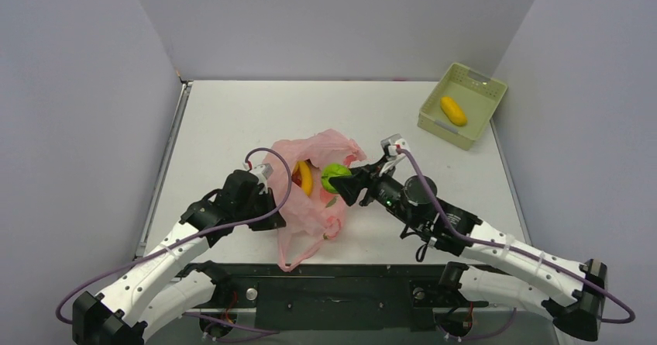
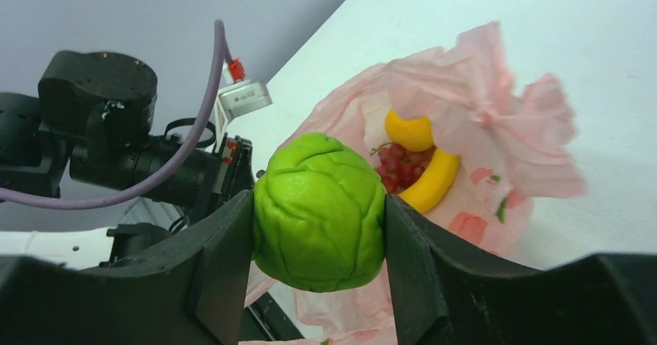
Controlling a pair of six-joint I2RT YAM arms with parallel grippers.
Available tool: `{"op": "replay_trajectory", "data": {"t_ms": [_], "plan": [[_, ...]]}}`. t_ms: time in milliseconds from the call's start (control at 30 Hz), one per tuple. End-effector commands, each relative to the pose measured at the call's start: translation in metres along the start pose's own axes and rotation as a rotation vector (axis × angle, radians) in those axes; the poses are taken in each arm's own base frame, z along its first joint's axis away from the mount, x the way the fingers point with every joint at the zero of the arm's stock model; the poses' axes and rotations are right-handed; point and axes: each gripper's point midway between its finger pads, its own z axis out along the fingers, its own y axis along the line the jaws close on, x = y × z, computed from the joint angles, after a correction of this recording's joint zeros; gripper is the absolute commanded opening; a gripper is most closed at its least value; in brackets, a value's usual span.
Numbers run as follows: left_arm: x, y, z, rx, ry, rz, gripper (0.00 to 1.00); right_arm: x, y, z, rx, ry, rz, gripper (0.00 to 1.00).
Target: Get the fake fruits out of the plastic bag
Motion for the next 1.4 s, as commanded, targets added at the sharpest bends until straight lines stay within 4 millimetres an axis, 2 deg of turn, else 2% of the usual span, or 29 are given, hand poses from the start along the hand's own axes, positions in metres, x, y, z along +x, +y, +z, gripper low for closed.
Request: {"op": "replay_trajectory", "data": {"t_ms": [0, 33, 67, 100, 133, 233, 300, 333, 367, 400, 433, 467, 500, 533, 567, 667, 700, 733, 767, 800, 833, 867, 900, 933, 967, 1000, 1100, 1233, 1367], "plan": [[-0.022, -0.014, -0.004, 0.040, -0.083, 0.022, 0.00, -0.040, -0.039, -0.035, 0.230, -0.107, -0.033, 0.00], [-0.022, -0.014, -0.004, 0.041, -0.083, 0.022, 0.00, -0.050, -0.047, -0.046, 0.273, -0.145, -0.040, 0.00], [-0.023, -0.014, -0.004, 0.041, -0.085, 0.022, 0.00, -0.056, -0.069, -0.056, 0.387, -0.177, -0.048, 0.00], [-0.023, -0.015, -0.004, 0.043, -0.085, 0.023, 0.00, -0.065, -0.079, -0.068, 0.447, -0.218, -0.045, 0.00], [-0.022, -0.015, -0.003, 0.046, -0.084, 0.024, 0.00, -0.073, -0.103, -0.082, 0.583, -0.264, -0.051, 0.00], [-0.023, -0.017, -0.004, 0.059, -0.085, 0.029, 0.00, -0.090, -0.143, -0.112, 0.841, -0.339, -0.087, 0.00], [-0.022, -0.020, -0.006, 0.072, -0.082, 0.035, 0.00, -0.103, -0.183, -0.139, 1.087, -0.396, -0.105, 0.00], [-0.021, -0.022, -0.007, 0.084, -0.077, 0.038, 0.00, -0.107, -0.192, -0.143, 1.133, -0.409, -0.100, 0.00], [-0.020, -0.024, -0.007, 0.095, -0.074, 0.041, 0.00, -0.109, -0.214, -0.149, 1.228, -0.406, -0.103, 0.00], [-0.019, -0.027, -0.008, 0.117, -0.067, 0.045, 0.01, -0.115, -0.222, -0.151, 1.257, -0.421, -0.090, 0.00], [-0.019, -0.031, -0.008, 0.136, -0.063, 0.050, 0.03, -0.118, -0.245, -0.154, 1.321, -0.414, -0.078, 0.00], [-0.019, -0.032, -0.008, 0.142, -0.060, 0.057, 0.08, -0.119, -0.259, -0.147, 1.346, -0.395, -0.075, 0.00], [-0.018, -0.034, -0.009, 0.154, -0.054, 0.063, 0.11, -0.127, -0.277, -0.154, 1.376, -0.411, -0.049, 0.00], [-0.019, -0.035, -0.010, 0.158, -0.052, 0.074, 0.17, -0.131, -0.292, -0.148, 1.397, -0.395, -0.037, 0.00], [-0.018, -0.036, -0.011, 0.165, -0.045, 0.078, 0.19, -0.138, -0.310, -0.151, 1.412, -0.400, -0.010, 0.00], [-0.018, -0.043, -0.016, 0.197, -0.052, 0.076, 0.29, -0.155, -0.358, -0.127, 1.395, -0.354, 0.052, 0.00], [-0.019, -0.048, -0.018, 0.225, -0.055, 0.077, 0.31, -0.174, -0.367, -0.125, 1.367, -0.379, 0.071, 0.00], [-0.019, -0.054, -0.022, 0.254, -0.060, 0.070, 0.33, -0.163, -0.392, -0.112, 1.345, -0.312, 0.097, 0.00], [-0.019, -0.062, -0.025, 0.301, -0.055, 0.070, 0.36, -0.180, -0.395, -0.101, 1.309, -0.330, 0.102, 0.00], [-0.019, -0.067, -0.029, 0.324, -0.058, 0.072, 0.38, -0.168, -0.421, -0.093, 1.300, -0.279, 0.134, 0.00], [-0.017, -0.070, -0.032, 0.344, -0.048, 0.077, 0.40, -0.185, -0.425, -0.085, 1.266, -0.308, 0.147, 0.00], [-0.019, -0.072, -0.037, 0.350, -0.055, 0.084, 0.40, -0.170, -0.445, -0.071, 1.234, -0.251, 0.180, 0.00], [-0.015, -0.068, -0.039, 0.329, -0.042, 0.089, 0.42, -0.190, -0.447, -0.063, 1.204, -0.285, 0.185, 0.00], [-0.020, -0.071, -0.045, 0.330, -0.057, 0.102, 0.43, -0.174, -0.465, -0.054, 1.199, -0.236, 0.210, 0.00], [-0.018, -0.065, -0.047, 0.296, -0.050, 0.117, 0.43, -0.181, -0.470, -0.048, 1.191, -0.248, 0.219, 0.00], [-0.021, -0.061, -0.054, 0.259, -0.062, 0.121, 0.43, -0.162, -0.486, -0.041, 1.204, -0.195, 0.246, 0.00], [-0.037, -0.057, -0.071, 0.194, -0.130, 0.175, 0.43, -0.152, -0.514, -0.020, 1.197, -0.159, 0.281, 0.00], [-0.054, -0.055, -0.082, 0.145, -0.200, 0.208, 0.44, -0.134, -0.531, 0.001, 1.158, -0.113, 0.323, 0.03], [-0.059, -0.061, -0.090, 0.162, -0.208, 0.244, 0.45, -0.110, -0.542, 0.007, 1.158, -0.058, 0.339, 0.10]]}}
